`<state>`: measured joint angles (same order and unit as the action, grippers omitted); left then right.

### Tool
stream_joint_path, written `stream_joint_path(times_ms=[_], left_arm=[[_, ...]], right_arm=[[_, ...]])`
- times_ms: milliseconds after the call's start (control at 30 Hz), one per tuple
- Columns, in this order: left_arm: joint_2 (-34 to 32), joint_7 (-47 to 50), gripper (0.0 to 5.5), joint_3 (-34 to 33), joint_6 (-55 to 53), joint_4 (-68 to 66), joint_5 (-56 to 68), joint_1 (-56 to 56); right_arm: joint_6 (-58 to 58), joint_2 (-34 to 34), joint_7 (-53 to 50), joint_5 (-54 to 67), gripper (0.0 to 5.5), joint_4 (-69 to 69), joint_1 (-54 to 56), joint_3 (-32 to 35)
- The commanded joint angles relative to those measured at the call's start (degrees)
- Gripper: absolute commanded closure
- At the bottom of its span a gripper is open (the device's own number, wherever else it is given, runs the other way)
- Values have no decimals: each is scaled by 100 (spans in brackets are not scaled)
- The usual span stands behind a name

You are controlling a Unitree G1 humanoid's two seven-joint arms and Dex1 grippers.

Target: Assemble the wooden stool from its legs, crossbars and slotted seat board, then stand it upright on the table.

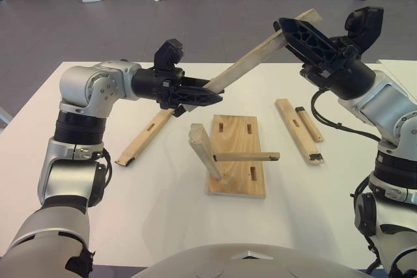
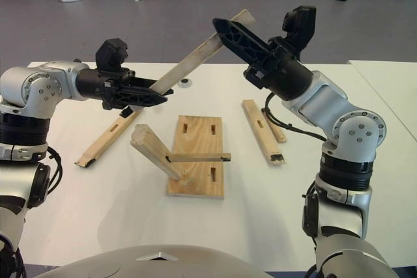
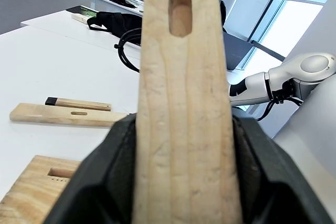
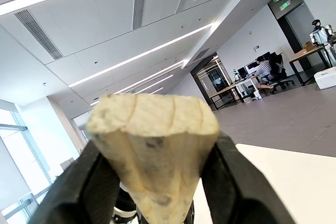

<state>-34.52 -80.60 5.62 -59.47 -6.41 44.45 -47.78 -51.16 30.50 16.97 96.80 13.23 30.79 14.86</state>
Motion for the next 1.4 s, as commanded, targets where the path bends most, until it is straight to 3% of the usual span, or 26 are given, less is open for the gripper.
stream_joint_path(times_ms=[33, 167, 333, 500, 600, 733, 933, 1133, 1400], left_arm=[[-30, 43, 342, -42, 58, 11, -21, -27], [128, 342, 342, -455, 168, -289, 82, -67], [129, 740, 235, -930, 827, -1081, -252, 96], [-207, 1108, 219, -1246, 1881, -1114, -869, 1668], [64, 1529, 219, -1402, 2095, -608, -847, 2648], [559, 2022, 219, -1465, 2493, -229, -877, 3353], [734, 2190, 219, -1413, 2510, 25, -839, 3739], [740, 2066, 219, -1210, 2540, -110, -935, 3647], [763, 1902, 219, -931, 2514, -35, -915, 3813]], right_arm=[[-105, 47, 82, 24, 341, -11, -38, -33], [1, 174, 19, -120, 341, -137, 115, 112], [96, 913, 287, -998, 342, -711, 269, 528], [-2, 2187, 1692, -2677, 342, -68, -1583, 581], [64, 2517, 2475, -3124, 343, 389, -2485, 783], [12, 2774, 3195, -3118, 343, 605, -2736, 1156], [200, 2799, 4082, -3064, 343, 959, -3005, 1817], [681, 2459, 4600, -3642, 343, 1131, -3484, 1417], [1266, 2269, 5097, -3820, 343, 1109, -3240, 1164]])
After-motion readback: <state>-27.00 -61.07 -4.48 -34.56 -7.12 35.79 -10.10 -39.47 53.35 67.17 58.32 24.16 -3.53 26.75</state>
